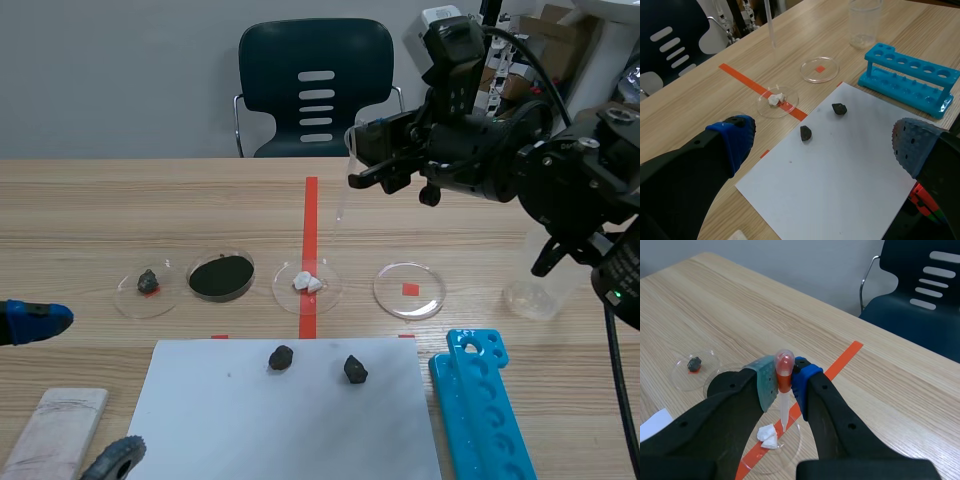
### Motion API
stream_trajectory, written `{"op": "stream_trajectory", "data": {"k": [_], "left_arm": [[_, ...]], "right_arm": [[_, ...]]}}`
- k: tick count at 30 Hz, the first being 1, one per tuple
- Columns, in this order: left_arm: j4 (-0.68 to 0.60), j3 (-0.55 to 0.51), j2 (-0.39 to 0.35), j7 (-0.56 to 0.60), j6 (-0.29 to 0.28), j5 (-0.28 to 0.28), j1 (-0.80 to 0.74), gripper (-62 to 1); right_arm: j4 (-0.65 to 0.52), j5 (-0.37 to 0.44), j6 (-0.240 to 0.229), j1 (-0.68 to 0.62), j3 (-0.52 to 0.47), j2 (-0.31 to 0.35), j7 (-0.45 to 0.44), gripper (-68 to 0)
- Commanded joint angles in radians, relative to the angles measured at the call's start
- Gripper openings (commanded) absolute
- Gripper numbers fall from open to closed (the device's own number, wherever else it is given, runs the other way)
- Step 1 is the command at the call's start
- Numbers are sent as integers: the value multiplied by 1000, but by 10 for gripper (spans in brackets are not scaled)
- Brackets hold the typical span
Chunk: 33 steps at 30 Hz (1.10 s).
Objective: Squeeze the dropper onto the mineral
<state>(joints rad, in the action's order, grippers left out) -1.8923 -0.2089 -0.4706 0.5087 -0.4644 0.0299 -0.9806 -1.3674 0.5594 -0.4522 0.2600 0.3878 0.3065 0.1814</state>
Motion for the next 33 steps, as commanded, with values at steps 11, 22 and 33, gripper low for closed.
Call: {"op": "stream_trajectory", "data": {"k": [11, 22, 33], "left_arm": [[-11, 6, 7, 18, 5, -10, 3, -37], [-11, 6, 7, 18, 5, -10, 3, -37], [-11, 6, 7, 17, 5, -10, 3, -37]], "right_arm": [[-10, -11, 0, 26, 41, -13, -31, -594], [-4, -53, 0, 26, 46, -43, -31, -594], [114, -67, 0, 67, 54, -89, -39, -594]]}}
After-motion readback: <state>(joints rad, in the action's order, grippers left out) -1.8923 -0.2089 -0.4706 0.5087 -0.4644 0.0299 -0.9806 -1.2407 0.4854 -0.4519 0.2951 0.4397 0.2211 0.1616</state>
